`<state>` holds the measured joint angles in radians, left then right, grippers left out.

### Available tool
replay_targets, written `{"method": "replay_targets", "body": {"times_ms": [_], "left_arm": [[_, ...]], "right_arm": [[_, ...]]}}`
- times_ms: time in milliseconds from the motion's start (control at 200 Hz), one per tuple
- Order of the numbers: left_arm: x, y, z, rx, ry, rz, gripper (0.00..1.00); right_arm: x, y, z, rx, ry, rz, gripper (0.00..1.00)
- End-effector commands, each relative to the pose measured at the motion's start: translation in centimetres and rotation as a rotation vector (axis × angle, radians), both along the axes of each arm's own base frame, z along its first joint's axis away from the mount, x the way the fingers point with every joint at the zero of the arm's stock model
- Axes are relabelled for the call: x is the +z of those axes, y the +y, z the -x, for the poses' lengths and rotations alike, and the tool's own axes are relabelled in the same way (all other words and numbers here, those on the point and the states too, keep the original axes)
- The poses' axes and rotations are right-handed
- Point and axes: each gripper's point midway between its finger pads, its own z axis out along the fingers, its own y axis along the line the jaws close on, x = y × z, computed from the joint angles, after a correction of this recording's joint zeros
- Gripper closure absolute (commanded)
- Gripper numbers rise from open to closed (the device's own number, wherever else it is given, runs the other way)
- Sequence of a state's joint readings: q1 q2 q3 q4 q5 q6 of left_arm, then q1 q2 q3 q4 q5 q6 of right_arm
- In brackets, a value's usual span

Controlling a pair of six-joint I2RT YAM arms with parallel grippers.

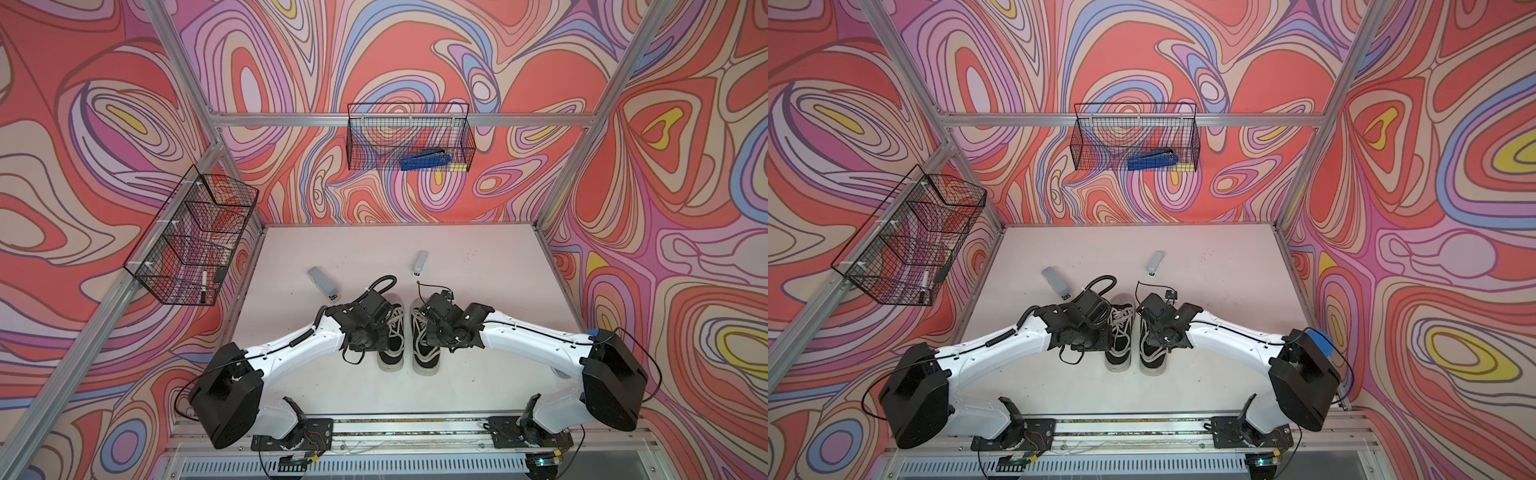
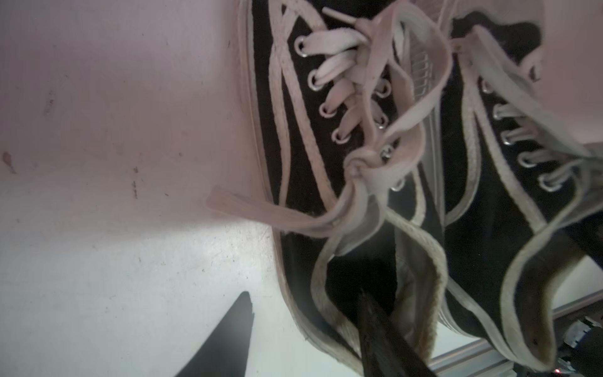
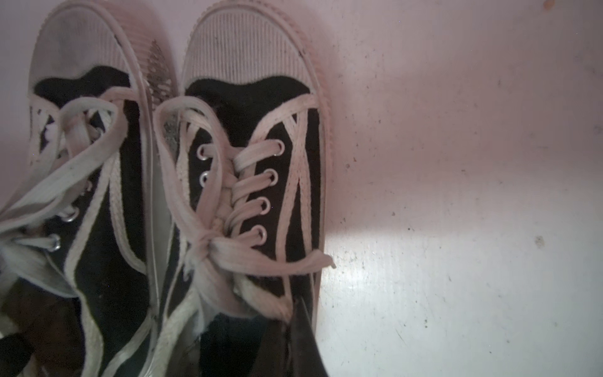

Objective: Remove the insole from the shoe
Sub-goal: Pick up the shoe from the center of the board, then move the shoe to the center of the board.

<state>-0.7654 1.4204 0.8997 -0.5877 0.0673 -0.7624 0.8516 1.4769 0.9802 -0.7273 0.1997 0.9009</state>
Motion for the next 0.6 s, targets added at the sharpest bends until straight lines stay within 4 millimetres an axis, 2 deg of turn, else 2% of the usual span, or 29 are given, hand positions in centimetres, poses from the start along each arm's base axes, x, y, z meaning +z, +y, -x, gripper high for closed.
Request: {"method": "replay_targets", "body": {"times_ms": [0, 125, 240, 346, 491, 596], "left_arm": [[-0.3, -0.3, -0.9, -0.012, -0.033, -0.016, 0.57], [-0.8, -0.3, -1.8, -0.033, -0.039, -0.063, 0.8], [-1.3, 0.6, -3.3, -0.024, -0.032, -0.091, 1.0], [-0.6, 1.7, -5.5, -0.012, -0.058, -0.115, 1.0], [1.7, 3.7, -9.6, 0.013, -0.129, -0.144, 1.0], [2.4, 5.0, -12.4, 0.014, -0.14, -0.166, 1.0]], "right_arm": [[0.6, -0.7, -0.2, -0.035, -0.036, -0.003, 1.0], [0.7, -0.9, -0.3, -0.035, -0.044, 0.006, 1.0], [1.1, -1.2, -0.5, -0.039, -0.058, 0.015, 1.0], [1.6, -1.3, -0.5, -0.033, -0.076, 0.011, 1.0], [2.0, -1.3, -0.7, -0.02, -0.098, 0.004, 1.0], [1.9, -0.8, -0.9, -0.01, -0.106, -0.019, 1.0]]}}
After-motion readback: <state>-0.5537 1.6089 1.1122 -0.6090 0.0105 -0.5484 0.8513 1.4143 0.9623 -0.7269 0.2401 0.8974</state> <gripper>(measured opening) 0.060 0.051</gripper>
